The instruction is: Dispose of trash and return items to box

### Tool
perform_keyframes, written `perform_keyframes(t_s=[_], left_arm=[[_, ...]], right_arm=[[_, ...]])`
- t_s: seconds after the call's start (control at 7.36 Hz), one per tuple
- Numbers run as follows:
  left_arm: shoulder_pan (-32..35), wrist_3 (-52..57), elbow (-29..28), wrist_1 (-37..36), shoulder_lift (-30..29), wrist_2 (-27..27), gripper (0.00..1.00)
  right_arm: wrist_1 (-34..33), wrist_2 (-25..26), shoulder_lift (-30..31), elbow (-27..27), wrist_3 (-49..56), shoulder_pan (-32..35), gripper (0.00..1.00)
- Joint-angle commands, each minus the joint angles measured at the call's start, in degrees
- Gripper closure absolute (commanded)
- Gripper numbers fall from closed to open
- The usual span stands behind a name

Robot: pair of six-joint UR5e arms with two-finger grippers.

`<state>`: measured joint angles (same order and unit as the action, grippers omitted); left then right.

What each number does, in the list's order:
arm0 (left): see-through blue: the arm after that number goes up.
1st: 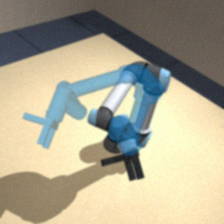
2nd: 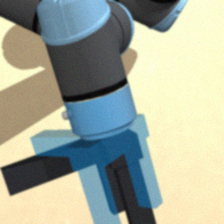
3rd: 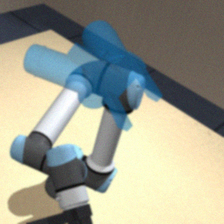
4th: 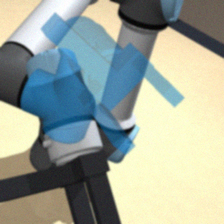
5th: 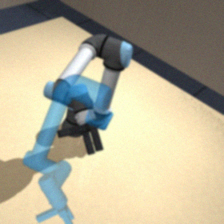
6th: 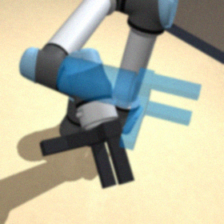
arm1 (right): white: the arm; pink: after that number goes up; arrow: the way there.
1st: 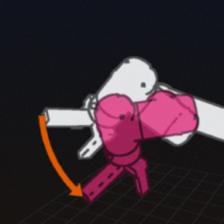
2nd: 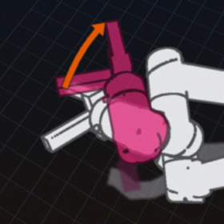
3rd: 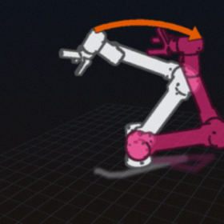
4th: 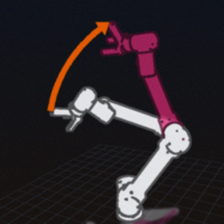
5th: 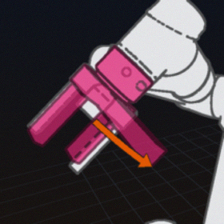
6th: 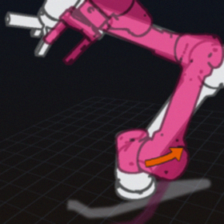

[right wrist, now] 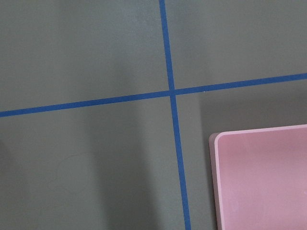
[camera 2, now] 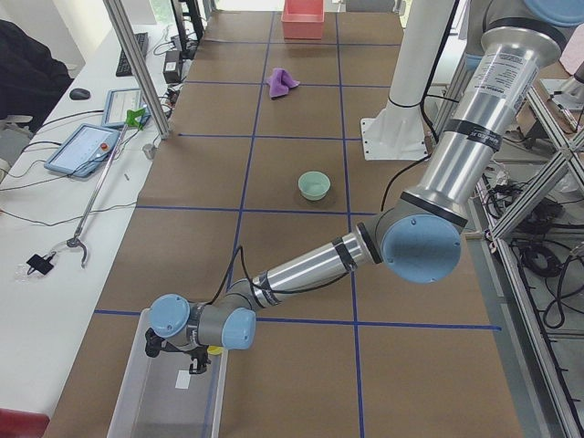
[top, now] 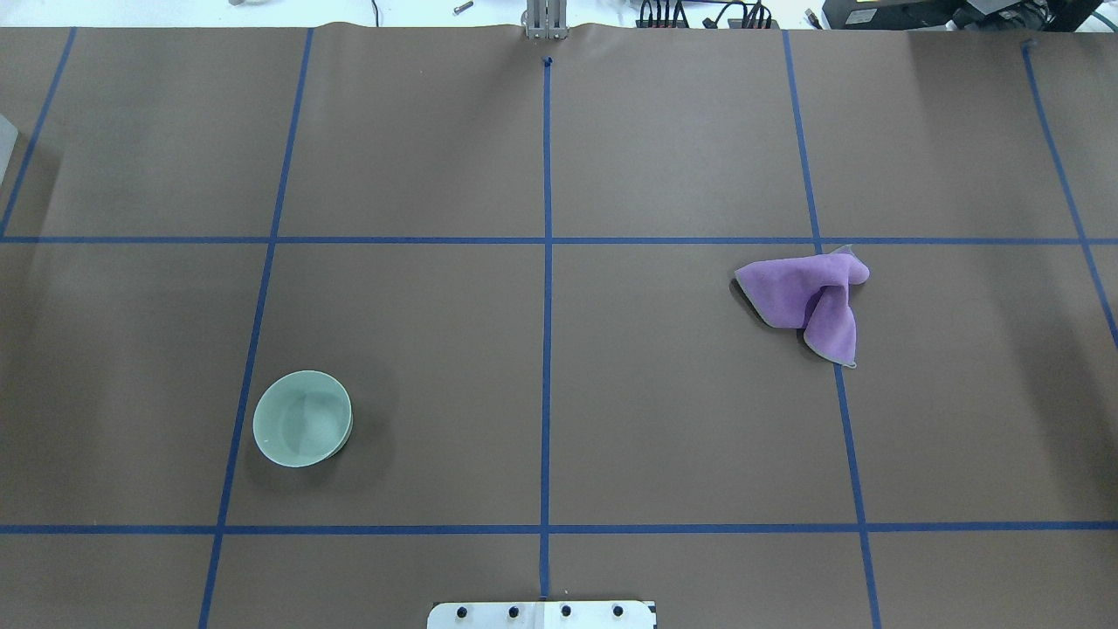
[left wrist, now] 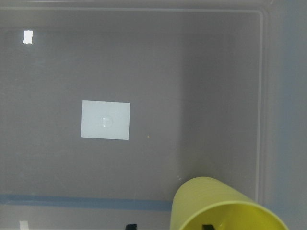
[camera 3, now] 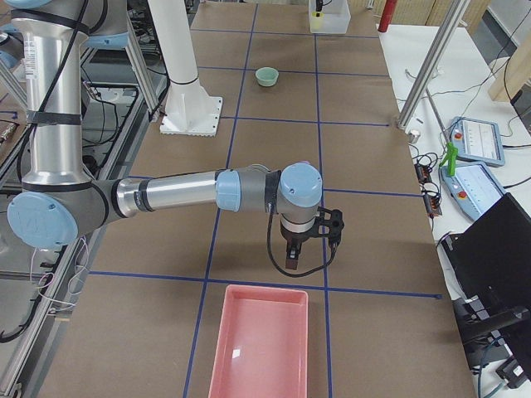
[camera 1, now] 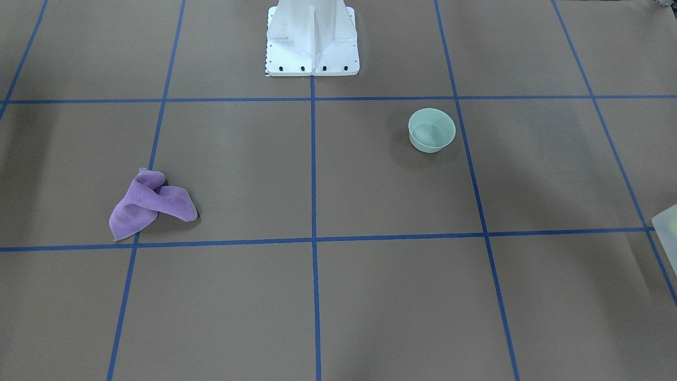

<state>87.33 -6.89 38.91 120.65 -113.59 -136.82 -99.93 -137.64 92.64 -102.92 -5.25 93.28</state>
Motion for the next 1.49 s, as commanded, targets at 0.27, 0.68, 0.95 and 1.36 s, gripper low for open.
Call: perform_keyframes(t_s=[0.27,0.68,0.95,1.36], left_arm=[[4.50,-1.45,5.87,-1.90,-0.85,-4.14,0.02],[4.08,-13.97,29.92,-17.96,0.03,-4.07,0.02],[-2.13,-27.31,43.38,-18.17,3.97,-3.81,0.02],[-20.12,-51.48,63.15,-17.47,10.29,4.23,0.02]], right_arm=[[0.00,0.00,0.08,0.09,-0.02,-0.21,0.00],[0.00,0.00,0.26,0.00,0.06,-0.21,0.00],[-0.17,0.00,0.26,0.17,0.06,-0.64,0.00],[-0.53,0.00,0.26,0.17,0.06,-0.73,0.00]])
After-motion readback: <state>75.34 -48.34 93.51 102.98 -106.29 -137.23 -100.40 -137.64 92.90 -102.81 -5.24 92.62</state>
